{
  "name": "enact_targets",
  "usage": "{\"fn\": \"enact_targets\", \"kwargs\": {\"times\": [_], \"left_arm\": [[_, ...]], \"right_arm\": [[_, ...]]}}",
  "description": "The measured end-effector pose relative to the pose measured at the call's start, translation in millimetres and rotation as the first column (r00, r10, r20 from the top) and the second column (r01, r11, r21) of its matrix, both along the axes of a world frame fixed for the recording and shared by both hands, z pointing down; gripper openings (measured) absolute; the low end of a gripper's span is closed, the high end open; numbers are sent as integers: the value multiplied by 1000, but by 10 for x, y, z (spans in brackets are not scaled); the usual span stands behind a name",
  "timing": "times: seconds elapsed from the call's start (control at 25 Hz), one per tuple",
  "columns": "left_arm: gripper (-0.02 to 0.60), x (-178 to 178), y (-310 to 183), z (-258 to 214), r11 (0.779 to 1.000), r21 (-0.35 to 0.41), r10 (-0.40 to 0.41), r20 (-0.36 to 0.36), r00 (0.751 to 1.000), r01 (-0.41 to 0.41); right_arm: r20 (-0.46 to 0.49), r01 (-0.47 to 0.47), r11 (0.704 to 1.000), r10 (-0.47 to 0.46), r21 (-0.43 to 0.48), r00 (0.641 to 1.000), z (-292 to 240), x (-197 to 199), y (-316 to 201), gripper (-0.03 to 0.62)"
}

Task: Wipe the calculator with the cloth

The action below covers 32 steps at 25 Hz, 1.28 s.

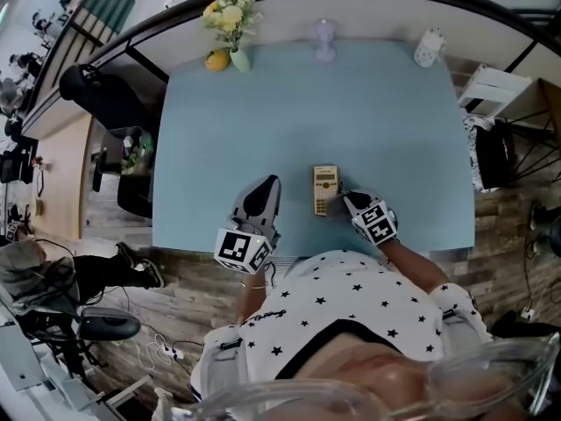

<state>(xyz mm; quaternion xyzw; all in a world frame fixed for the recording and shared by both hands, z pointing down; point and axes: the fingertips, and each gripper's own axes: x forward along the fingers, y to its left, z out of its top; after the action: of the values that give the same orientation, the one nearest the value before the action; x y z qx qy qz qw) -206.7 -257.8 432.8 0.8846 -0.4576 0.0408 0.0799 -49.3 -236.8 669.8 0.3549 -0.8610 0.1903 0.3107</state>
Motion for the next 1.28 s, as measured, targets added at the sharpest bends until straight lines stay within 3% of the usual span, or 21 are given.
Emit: {"fn": "enact_targets", "kwargs": {"times": [0.16,0.32,0.68,1.28], "left_arm": [[31,11,-52,3,1000,6,3,-6,1000,-3],[31,74,-97,-9,1000,11,24,-10,1000,-24],[31,329,-193,-84,995,30,92,-22,996,-91],[31,506,-318,-105,989,40,146,-32,989,-145]], "right_arm": [[87,-103,994,99,48,991,-305,138,-270,35],[222,-216,967,183,133,958,-838,260,-555,35],[459,-329,893,164,306,873,-2066,343,-731,34],[503,-342,869,129,358,854,-2408,341,-650,29]]}}
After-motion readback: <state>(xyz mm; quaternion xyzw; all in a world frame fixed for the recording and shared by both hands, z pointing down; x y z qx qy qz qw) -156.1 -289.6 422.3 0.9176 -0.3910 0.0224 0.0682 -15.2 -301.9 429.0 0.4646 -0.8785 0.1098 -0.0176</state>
